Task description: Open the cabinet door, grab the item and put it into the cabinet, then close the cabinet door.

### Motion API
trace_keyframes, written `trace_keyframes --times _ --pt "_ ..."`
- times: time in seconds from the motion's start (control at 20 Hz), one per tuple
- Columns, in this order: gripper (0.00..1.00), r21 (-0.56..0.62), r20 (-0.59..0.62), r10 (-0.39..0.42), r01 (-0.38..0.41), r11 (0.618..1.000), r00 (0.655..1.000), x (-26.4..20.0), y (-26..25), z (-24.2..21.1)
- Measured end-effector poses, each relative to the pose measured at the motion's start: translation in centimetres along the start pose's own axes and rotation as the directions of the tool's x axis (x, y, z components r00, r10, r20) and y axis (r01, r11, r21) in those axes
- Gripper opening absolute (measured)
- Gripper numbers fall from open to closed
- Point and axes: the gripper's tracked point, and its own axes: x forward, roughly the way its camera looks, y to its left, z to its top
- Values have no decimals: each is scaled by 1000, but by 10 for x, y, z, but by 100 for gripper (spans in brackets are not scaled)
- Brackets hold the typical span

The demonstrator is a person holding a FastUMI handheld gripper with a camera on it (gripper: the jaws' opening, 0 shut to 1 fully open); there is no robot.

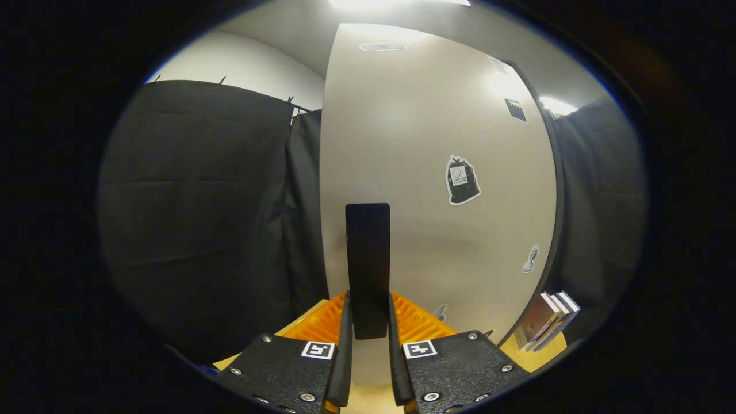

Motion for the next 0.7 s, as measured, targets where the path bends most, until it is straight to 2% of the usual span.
trace_keyframes --times 0.45,0.7 --pt "29 21 -31 168 -168 986 985 -77 -34 -10" --pt "29 52 -35 213 -211 976 977 -121 -68 -13"
